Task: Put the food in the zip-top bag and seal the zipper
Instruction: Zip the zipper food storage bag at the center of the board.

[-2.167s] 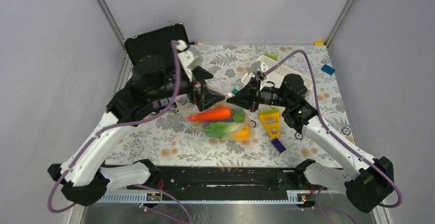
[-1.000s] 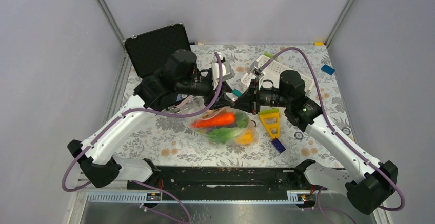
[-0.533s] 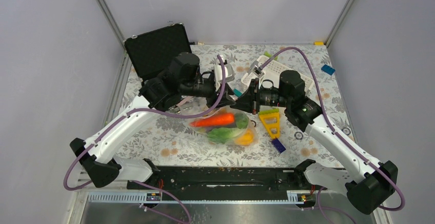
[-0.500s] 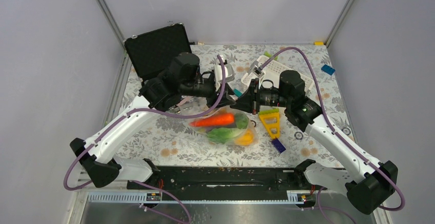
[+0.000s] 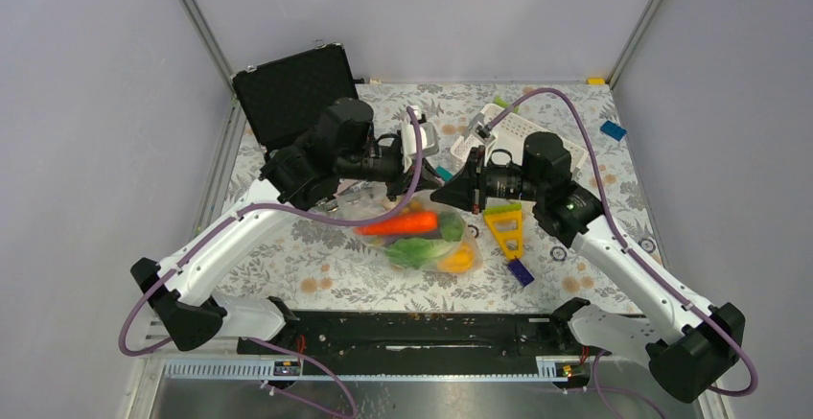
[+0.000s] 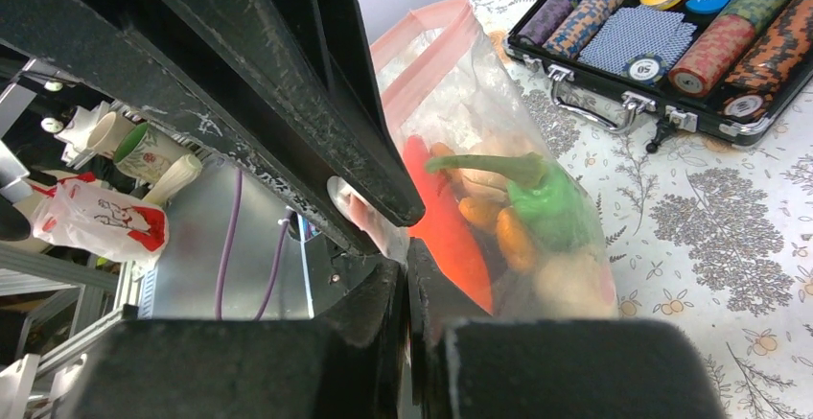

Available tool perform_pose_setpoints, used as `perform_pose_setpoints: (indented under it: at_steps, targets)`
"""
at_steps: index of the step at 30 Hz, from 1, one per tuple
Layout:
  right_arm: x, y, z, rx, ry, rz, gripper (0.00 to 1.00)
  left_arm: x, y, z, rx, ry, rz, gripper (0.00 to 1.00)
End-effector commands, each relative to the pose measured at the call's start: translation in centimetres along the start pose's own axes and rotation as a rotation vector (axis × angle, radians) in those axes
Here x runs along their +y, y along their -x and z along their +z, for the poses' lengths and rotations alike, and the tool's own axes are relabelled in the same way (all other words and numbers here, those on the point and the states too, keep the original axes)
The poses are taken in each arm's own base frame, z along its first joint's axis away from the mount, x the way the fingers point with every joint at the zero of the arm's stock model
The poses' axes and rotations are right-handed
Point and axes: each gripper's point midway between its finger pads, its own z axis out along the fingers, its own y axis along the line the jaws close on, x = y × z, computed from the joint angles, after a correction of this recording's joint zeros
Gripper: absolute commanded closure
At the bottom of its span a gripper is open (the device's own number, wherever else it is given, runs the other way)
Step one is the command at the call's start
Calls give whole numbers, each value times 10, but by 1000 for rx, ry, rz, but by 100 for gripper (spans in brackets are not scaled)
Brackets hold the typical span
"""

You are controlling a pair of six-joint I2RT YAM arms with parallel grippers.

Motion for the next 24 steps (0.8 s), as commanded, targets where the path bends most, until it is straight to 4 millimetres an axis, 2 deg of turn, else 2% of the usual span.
perform_pose_setpoints:
  at_steps: [1,9,12,17,21,24]
  targets:
    - [19,42,-14,-133,-19,-105,100,-1,8,-9,-8,-1,97,100]
    - [-1,51,-33,-239,-184,-112,100,6,11,-11,48,-2,150,100]
    - [-3,47,-34,-247,-191,-103,100,14,9,-10,69,37,131,100]
    - [-12,33,-36,-233,-220,-108,100,15,-7,-19,128,62,164,100]
    - [0,27,-36,-234,-140,-144,100,18,-22,-24,155,91,207,100]
    - [8,30,-38,-275,-103,-166,100,22,-31,-23,181,107,200,100]
